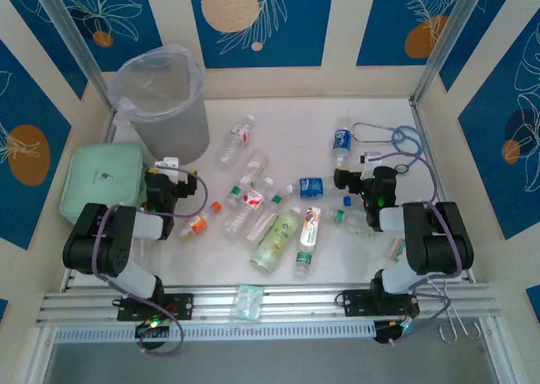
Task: Put the plastic bottles in the bin
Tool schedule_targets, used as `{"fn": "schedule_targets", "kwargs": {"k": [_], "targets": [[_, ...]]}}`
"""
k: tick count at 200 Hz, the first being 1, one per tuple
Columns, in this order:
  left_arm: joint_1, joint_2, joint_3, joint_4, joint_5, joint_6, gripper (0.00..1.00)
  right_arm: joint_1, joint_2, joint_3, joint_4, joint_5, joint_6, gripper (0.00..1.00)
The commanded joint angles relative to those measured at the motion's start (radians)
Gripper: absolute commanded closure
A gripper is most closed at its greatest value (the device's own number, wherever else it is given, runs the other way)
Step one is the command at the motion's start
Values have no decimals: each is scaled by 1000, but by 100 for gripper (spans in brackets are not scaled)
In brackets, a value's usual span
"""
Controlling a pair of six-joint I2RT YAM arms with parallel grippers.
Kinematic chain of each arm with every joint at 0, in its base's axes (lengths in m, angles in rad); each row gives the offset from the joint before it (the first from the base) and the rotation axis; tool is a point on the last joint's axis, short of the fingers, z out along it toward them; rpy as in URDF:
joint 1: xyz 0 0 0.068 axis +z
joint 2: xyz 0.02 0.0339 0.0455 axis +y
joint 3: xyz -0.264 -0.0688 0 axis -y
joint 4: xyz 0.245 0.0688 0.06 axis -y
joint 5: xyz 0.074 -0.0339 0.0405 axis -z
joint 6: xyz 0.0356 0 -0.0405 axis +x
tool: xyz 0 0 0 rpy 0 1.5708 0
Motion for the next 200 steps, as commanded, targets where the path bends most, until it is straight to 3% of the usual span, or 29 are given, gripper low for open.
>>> {"fn": "schedule_targets", "kwargs": {"k": [1,184,200], "targets": [[12,1,-2,19,4,-2,0,-4,-5,26,7,-10,-19,1],[20,-1,0,10,20,-9,1,-5,-12,28,9,-9,-10,1],[6,-81,16,-68,13,14,1,-8,-122,121,-250,33,19,1]]}}
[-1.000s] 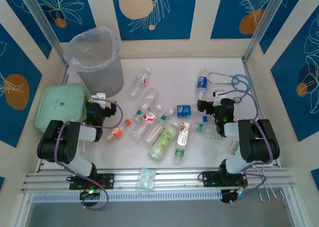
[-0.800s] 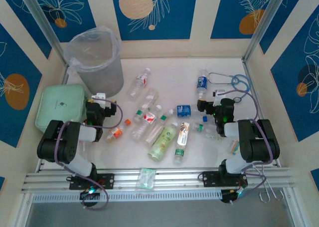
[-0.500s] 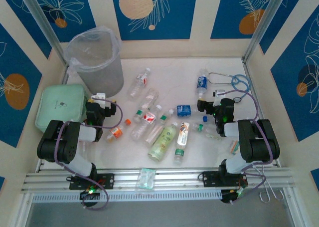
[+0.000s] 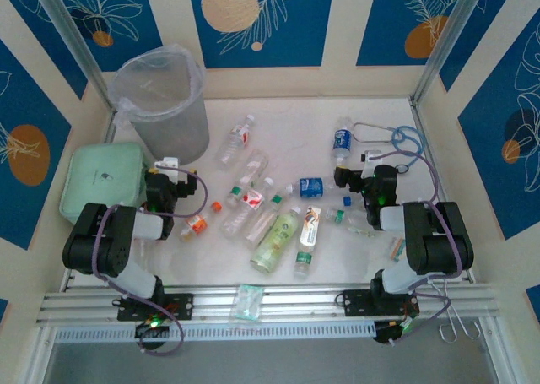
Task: Put the plastic bottles in the bin
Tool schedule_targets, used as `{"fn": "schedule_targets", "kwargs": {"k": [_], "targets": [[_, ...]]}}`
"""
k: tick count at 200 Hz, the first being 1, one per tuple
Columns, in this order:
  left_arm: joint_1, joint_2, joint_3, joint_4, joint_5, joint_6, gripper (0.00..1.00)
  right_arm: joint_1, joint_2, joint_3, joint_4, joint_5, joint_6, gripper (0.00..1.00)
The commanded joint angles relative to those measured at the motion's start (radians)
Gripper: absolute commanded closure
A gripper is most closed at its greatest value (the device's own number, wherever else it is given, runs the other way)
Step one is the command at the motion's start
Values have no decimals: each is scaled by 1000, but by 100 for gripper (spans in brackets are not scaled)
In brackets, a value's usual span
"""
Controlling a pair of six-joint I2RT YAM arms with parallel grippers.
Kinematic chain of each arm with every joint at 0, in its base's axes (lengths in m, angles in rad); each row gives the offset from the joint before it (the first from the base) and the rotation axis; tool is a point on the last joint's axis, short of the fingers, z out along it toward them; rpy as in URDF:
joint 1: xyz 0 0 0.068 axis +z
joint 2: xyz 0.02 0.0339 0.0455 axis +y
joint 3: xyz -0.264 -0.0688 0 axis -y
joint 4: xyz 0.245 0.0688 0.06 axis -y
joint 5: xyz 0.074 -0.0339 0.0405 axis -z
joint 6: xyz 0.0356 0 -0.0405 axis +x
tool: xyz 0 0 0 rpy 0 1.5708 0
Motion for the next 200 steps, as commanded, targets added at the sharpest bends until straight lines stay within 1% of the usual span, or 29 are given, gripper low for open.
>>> {"fn": "schedule_targets", "kwargs": {"k": [1,13,22,33,45,54,66,78,93,114,123,144,174,187,200], "targets": [[2,-90,19,-78,7,19,1,-3,-121,112,-246,36,21,1],[-29,-203,70,-249,-71,26,1,-8,-192,215,-492,42,43,1],[-34,-283,134,-450,-86,-36,1,-7,-226,291,-661,66,64,1],[-39,-357,197,-631,-52,-131,1,-1,-241,401,-888,89,100,0],[-55,-412,255,-791,-9,-229,0,3,-225,514,-1115,94,156,2],[-75,-434,300,-904,12,-295,0,6,-201,582,-1233,63,194,4],[-111,-443,352,-1022,35,-361,0,26,-153,659,-1332,21,235,7],[-144,-436,393,-1092,83,-412,0,73,-102,724,-1385,39,250,9],[-183,-411,449,-1151,158,-467,0,127,-20,795,-1412,96,255,9],[-218,-346,536,-1207,260,-515,0,129,130,901,-1445,53,277,9],[-228,-324,566,-1219,293,-522,0,131,186,932,-1446,60,281,8],[-248,-301,590,-1209,330,-545,0,125,286,978,-1451,111,281,7],[-256,-280,600,-1160,365,-576,0,103,393,1030,-1419,64,282,6],[-257,-268,609,-1149,372,-581,0,101,441,1058,-1420,68,278,8],[-258,-256,619,-1136,374,-581,1,98,471,1077,-1423,76,272,14]]}}
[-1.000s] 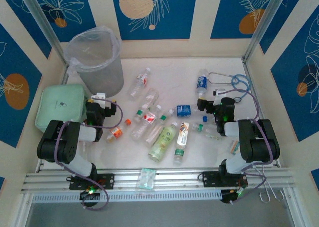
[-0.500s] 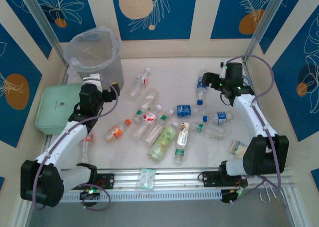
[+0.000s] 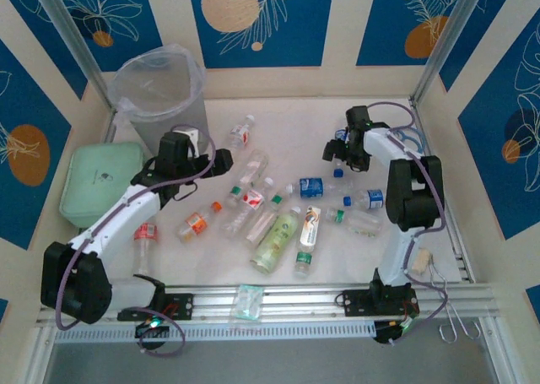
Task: Put the plastic bottles in the bin
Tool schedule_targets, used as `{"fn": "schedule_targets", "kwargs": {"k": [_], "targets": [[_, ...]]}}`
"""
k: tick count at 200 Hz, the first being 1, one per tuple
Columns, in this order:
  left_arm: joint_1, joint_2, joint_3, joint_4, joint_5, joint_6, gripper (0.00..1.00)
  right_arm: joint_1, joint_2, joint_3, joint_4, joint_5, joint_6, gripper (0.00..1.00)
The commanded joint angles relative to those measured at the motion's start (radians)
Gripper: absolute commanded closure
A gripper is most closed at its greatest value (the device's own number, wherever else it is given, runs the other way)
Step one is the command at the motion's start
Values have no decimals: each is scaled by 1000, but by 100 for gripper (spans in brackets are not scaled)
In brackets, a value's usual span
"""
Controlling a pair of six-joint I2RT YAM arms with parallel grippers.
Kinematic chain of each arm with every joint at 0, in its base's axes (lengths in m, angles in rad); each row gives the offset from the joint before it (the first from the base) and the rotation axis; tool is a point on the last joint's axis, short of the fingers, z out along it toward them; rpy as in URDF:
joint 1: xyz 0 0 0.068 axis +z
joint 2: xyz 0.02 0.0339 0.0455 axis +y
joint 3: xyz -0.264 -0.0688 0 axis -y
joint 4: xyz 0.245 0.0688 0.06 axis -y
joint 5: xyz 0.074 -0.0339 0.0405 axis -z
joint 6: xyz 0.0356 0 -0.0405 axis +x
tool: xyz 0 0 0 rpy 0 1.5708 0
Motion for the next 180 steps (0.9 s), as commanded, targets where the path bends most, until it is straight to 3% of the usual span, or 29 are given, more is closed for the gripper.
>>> {"fn": "schedule_targets", "kwargs": {"k": [1,35,76,101,131,155,180], "targets": [[-8,25,42,21,46,-29,1,-8,44,56,-18,-13,4,15],[-11,52,71,51,90,-61,4,-12,45,61,0,-14,-9,37],[-14,55,77,188,225,-183,5,8,-142,16,-24,-10,-75,41],[-29,89,63,434,344,-355,6,64,-332,-74,15,-159,-97,48],[-76,177,94,688,405,-525,20,157,-476,-162,35,-333,-87,50],[-119,255,139,777,424,-579,20,228,-550,-233,88,-457,-43,54],[-164,306,161,804,425,-584,15,302,-595,-265,120,-477,-1,57]]}}
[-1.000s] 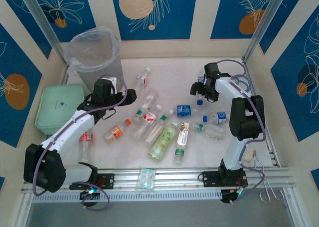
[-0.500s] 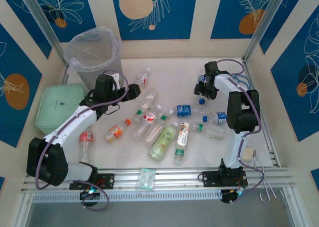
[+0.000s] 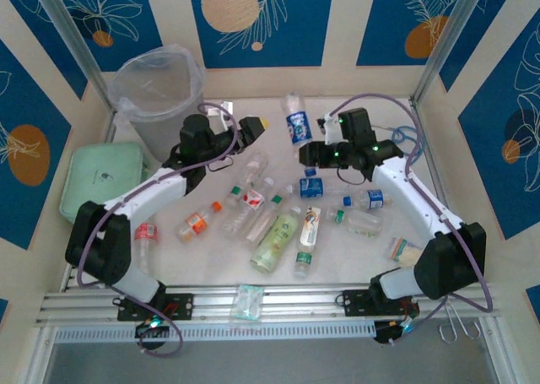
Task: Put the plastic bottles in the bin
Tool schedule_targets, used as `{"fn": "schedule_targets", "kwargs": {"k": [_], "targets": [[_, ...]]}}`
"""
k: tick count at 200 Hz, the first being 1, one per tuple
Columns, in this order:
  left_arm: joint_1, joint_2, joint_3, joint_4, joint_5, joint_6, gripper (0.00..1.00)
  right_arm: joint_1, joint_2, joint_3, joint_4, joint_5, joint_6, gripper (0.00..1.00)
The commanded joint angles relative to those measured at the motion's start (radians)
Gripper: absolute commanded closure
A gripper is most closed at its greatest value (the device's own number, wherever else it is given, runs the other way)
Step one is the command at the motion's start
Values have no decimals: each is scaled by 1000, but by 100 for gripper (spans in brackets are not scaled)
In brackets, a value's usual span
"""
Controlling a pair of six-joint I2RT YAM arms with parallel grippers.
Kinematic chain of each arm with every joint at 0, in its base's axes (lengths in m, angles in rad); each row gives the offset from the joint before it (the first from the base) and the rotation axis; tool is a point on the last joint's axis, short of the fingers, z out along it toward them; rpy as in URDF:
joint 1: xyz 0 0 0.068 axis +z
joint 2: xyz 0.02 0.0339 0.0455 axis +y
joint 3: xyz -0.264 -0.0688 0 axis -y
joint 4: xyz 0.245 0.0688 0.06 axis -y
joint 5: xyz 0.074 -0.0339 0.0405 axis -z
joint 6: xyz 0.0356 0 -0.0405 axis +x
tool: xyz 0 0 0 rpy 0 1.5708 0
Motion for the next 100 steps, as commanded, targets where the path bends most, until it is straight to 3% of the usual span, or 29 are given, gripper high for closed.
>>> {"fn": "schedule_targets", "kwargs": {"k": [1,71,100], "targets": [[-41,34,43,119,47,-57,14,50,-30,-35,32,-107,50,57],[-89,71,18,53,-5,-12,18,117,-51,-39,89,-116,98,63],[-90,71,32,-48,-45,61,7,127,-57,-29,75,-72,99,63]]}}
